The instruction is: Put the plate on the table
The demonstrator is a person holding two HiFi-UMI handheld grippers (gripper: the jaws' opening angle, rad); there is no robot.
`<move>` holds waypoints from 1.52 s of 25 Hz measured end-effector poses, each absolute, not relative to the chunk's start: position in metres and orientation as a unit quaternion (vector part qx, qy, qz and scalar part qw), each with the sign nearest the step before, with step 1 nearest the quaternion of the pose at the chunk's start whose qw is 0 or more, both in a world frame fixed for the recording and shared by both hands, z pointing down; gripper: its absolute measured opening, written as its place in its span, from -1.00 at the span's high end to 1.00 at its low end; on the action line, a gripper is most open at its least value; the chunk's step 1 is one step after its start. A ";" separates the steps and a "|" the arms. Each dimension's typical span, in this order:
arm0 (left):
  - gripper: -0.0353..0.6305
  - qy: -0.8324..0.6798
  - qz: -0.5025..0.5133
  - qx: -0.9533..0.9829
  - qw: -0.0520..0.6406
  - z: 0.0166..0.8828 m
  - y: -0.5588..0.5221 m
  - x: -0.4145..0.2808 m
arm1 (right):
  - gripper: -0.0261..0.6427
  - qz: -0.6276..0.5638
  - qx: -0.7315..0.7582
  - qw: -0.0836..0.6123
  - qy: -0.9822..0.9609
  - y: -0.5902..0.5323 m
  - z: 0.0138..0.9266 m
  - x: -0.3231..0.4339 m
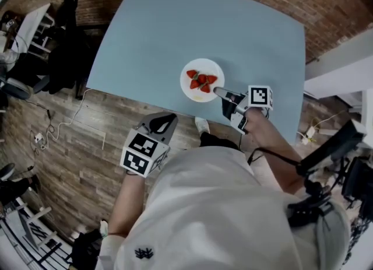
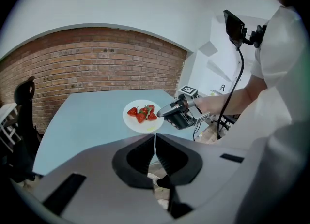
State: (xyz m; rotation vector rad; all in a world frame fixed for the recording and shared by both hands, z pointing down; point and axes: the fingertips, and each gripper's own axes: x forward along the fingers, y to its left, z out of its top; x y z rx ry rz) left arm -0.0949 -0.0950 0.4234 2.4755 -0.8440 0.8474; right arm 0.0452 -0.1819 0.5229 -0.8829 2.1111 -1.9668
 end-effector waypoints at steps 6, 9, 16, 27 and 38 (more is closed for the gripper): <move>0.86 -0.303 0.315 0.877 0.202 0.427 -0.143 -0.077 | 0.87 -0.663 -0.308 0.076 0.678 -0.250 0.551 0.078; 0.86 -0.308 0.321 0.872 0.204 0.431 -0.159 -0.071 | 0.87 -0.666 -0.323 0.082 0.667 -0.280 0.569 0.099; 0.86 -0.320 0.333 0.856 0.230 0.397 -0.230 -0.061 | 0.87 -0.677 -0.348 0.094 0.641 -0.378 0.566 0.139; 0.86 -0.317 0.346 0.849 0.244 0.442 -0.215 -0.051 | 0.87 -0.690 -0.376 0.121 0.607 -0.395 0.646 0.168; 0.86 -0.321 0.340 0.844 0.262 0.450 -0.215 -0.044 | 0.86 -0.702 -0.399 0.106 0.580 -0.418 0.680 0.181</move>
